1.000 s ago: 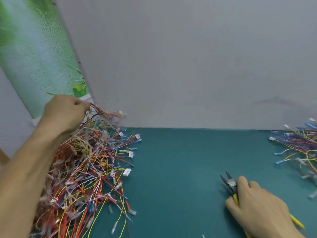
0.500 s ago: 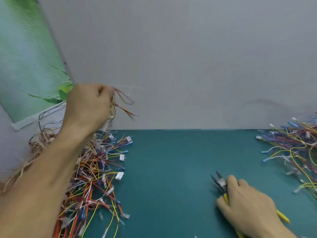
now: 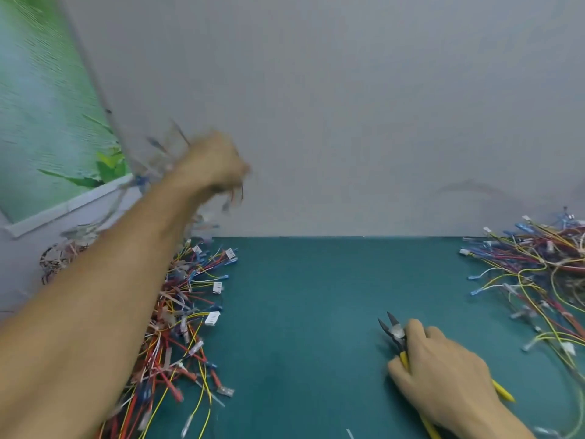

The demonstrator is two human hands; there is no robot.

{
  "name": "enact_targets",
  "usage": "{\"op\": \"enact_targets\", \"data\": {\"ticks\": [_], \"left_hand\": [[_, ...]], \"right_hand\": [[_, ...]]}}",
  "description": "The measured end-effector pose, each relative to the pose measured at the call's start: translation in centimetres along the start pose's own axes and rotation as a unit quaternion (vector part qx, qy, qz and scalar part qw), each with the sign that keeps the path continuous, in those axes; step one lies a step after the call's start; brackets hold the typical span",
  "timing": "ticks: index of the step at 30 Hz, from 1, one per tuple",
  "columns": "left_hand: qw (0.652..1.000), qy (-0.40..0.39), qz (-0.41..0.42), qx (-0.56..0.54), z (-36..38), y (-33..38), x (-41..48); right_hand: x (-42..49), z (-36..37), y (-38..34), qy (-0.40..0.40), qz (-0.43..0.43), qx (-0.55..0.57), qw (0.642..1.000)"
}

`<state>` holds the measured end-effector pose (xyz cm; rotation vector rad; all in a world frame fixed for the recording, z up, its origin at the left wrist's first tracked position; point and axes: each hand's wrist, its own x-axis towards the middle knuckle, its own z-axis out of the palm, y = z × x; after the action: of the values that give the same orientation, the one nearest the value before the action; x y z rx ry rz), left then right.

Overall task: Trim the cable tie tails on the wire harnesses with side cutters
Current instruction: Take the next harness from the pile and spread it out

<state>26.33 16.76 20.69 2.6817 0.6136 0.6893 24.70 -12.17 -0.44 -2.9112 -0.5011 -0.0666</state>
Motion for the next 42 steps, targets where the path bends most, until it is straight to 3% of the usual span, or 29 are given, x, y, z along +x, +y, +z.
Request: {"op": "enact_targets", "data": {"ticks": [2,4,5,7,9,11,14,17,20,22,24,26,29,32,34,36,38,42], "left_hand": [[0.999,-0.033,0.019,0.033,0.5,1.5,-0.8],[0.995,0.024,0.095,-0.028,0.3,3.6,-1.8],[0.982,0.085,0.144,-0.091,-0.1,4.6,-2.2],[0.924,0.199,0.239,-0.222,-0.8,6.8,-3.8],[0.891,0.239,0.288,-0.259,0.4,8.3,-5.8],[0.906,0.196,0.281,-0.247,4.3,8.4,-7.9],[0.947,0.041,0.219,-0.231,10.7,6.9,-10.3],[0.967,-0.043,0.184,-0.171,15.5,5.3,-11.3],[0.980,-0.083,0.146,-0.108,18.3,4.4,-11.8],[0.986,-0.091,0.120,-0.068,19.4,3.8,-11.9],[0.987,-0.102,0.123,-0.015,20.2,3.1,-11.9],[0.984,-0.126,0.126,0.023,20.8,2.6,-12.1],[0.974,-0.161,0.143,0.065,20.9,2.2,-12.6],[0.965,-0.142,0.197,0.096,20.0,2.1,-13.5],[0.966,-0.105,0.229,0.063,18.6,1.8,-14.3],[0.965,-0.084,0.245,0.029,16.6,0.8,-14.8],[0.971,-0.096,0.218,0.003,14.7,-1.0,-14.6],[0.982,-0.167,0.093,0.010,11.6,-6.5,-12.8]], "right_hand": [[0.1,-0.1,-0.1,-0.004,0.002,-0.004,1.000],[0.2,-0.1,0.0,-0.007,0.007,-0.001,1.000],[0.2,-0.2,0.1,-0.011,0.011,0.005,1.000],[0.4,-0.5,0.4,-0.031,0.021,0.018,0.999],[1.0,-1.1,1.0,-0.065,0.047,0.060,0.995],[1.7,-1.8,2.0,-0.087,0.074,0.125,0.986],[2.8,-2.4,3.8,-0.087,0.107,0.271,0.953],[3.2,-2.9,5.7,-0.088,0.129,0.480,0.863],[2.5,-4.3,7.0,-0.143,0.152,0.563,0.799],[2.1,-5.3,7.5,-0.175,0.198,0.513,0.816],[2.4,-5.6,8.3,-0.131,0.191,0.382,0.894],[2.8,-6.2,8.8,-0.061,0.178,0.290,0.938],[3.0,-7.4,9.0,0.074,0.212,0.187,0.956],[2.7,-8.5,8.4,0.243,0.203,0.171,0.933],[2.3,-8.9,7.2,0.304,0.155,0.162,0.926],[1.8,-8.4,5.8,0.313,0.074,0.110,0.940],[1.7,-7.0,4.4,0.273,-0.007,0.049,0.961],[2.1,-3.2,3.4,0.084,0.009,-0.055,0.995]]}}
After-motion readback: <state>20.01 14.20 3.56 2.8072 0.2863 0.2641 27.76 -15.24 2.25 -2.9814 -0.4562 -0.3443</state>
